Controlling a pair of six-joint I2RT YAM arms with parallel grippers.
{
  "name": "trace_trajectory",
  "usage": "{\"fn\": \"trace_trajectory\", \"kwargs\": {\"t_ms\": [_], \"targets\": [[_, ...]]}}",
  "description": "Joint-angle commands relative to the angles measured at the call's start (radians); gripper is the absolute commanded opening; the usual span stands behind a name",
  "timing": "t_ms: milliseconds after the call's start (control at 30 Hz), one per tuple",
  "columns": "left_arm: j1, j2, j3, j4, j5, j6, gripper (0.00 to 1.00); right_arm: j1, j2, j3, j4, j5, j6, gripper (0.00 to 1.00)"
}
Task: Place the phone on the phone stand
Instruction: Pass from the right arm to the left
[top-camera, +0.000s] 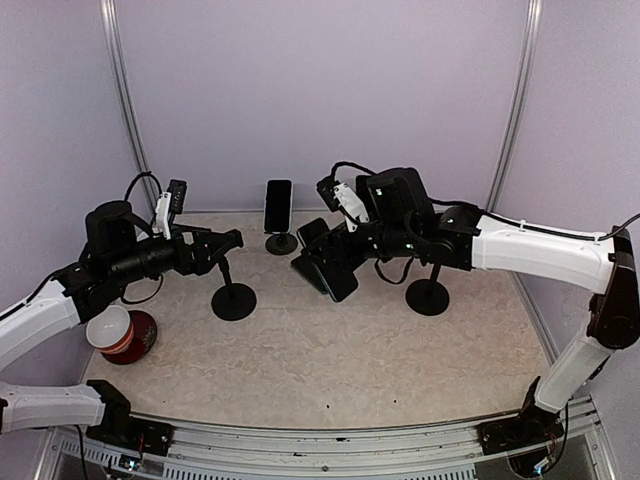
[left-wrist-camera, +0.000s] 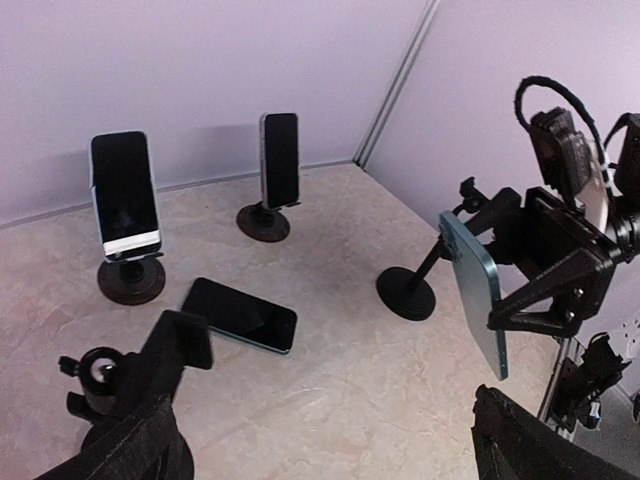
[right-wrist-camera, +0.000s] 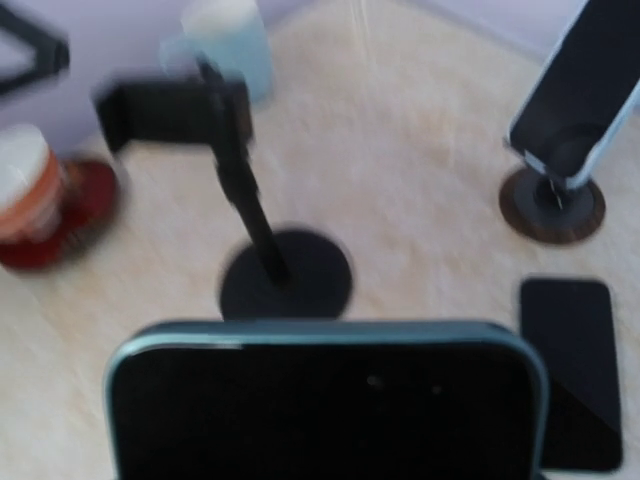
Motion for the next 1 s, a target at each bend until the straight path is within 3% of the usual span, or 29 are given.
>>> {"fn": "trace_trajectory", "kwargs": {"t_ms": [0,333,600,800,967], "targets": [[-0.104,-0.054,0.037,0.000,-0.095,0.009,0.99,0.009,-0.091,-0.066,0.243,-0.026,0.143,0.44],[-0.289,-0.071,0.027,0.020,-0.225,-0.042,0.99,0.048,-0.152,-0.125,0.351,0.022,0.234,0.44],[-0.438,0.019,0.048,0.017,-0.458,-0.076,0.99,0.085,-0.183,-0.220,0.425,0.124,0.310,0.44],[-0.592,0.094,-0.014,0.158,-0.593,-0.126,0.99,0.124,-0.165,-0.304,0.539,0.206,0.324,0.45],[-0.660,0.155,-0.082,0.229,-0.638,-0.170,0.99,0.135,-0.146,-0.307,0.544,0.242,0.340,0.45]]}}
